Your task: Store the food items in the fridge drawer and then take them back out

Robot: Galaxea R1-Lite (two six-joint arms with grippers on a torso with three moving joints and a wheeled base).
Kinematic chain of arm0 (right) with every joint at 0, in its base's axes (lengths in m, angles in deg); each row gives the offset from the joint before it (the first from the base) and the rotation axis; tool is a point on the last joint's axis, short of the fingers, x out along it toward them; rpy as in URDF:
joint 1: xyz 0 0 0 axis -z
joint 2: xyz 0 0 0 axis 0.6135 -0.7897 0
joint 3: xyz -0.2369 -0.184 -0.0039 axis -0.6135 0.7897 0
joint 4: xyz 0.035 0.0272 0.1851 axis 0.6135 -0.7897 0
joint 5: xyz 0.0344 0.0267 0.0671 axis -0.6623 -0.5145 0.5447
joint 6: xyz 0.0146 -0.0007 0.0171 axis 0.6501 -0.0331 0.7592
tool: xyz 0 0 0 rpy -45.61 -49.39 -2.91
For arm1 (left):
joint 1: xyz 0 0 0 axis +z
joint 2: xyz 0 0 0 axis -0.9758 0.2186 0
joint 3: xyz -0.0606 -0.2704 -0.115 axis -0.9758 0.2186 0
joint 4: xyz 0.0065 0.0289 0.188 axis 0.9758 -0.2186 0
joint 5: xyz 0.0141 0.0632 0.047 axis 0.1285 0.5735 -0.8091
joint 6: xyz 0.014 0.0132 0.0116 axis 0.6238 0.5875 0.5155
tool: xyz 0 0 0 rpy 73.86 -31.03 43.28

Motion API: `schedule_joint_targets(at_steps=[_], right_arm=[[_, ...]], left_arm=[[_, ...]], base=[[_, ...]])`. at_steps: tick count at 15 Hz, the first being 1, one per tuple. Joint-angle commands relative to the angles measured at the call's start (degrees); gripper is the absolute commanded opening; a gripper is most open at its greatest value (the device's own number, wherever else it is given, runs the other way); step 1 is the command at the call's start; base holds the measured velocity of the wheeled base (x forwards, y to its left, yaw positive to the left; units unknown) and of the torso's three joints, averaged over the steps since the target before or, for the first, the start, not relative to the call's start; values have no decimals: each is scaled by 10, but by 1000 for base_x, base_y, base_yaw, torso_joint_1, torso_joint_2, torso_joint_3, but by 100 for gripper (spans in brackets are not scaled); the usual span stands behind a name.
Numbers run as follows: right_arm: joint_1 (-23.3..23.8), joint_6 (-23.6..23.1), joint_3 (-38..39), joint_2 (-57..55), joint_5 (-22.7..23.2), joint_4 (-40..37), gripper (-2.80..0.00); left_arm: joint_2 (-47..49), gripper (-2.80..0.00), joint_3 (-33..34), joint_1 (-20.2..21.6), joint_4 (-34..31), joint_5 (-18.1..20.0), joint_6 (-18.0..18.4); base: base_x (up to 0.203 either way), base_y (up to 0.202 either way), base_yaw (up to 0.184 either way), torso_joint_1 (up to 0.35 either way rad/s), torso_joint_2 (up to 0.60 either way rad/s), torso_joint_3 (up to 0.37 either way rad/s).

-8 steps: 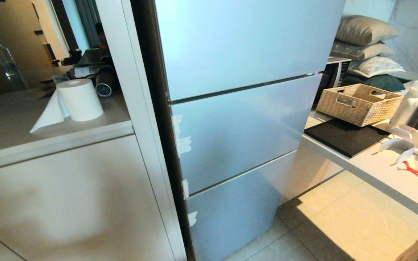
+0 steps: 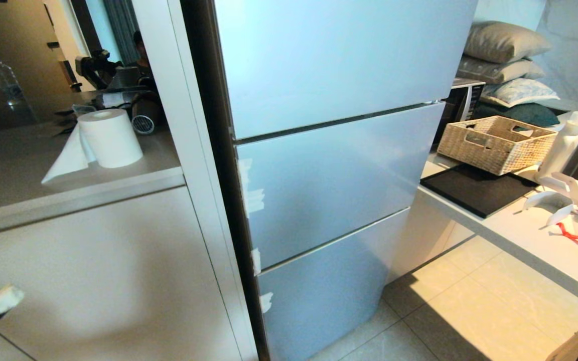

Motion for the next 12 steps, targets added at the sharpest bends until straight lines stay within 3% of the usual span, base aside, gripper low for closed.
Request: schedule_joint_targets(at_steps=[1, 5, 8, 10, 12], right_arm=[[0, 0, 0, 0, 0, 0, -280], [0, 0, 0, -1, 0, 0, -280], [0, 0, 0, 0, 0, 0, -280], [0, 0, 0, 0, 0, 0, -280], [0, 0, 0, 0, 0, -1, -280]], left_arm=[[231, -280, -40, -10, 55, 20, -60], [468, -280, -82, -39, 220, 32, -158], [596, -280, -108, -83, 370, -38, -190], [673, -280, -139, -105, 429, -85, -199], [728, -280, -181, -122, 487, -106, -202]], base=[[0, 0, 0, 0, 0, 0], [0, 0, 0, 0, 0, 0], [0, 0, 0, 0, 0, 0], [0, 0, 0, 0, 0, 0], [0, 0, 0, 0, 0, 0]])
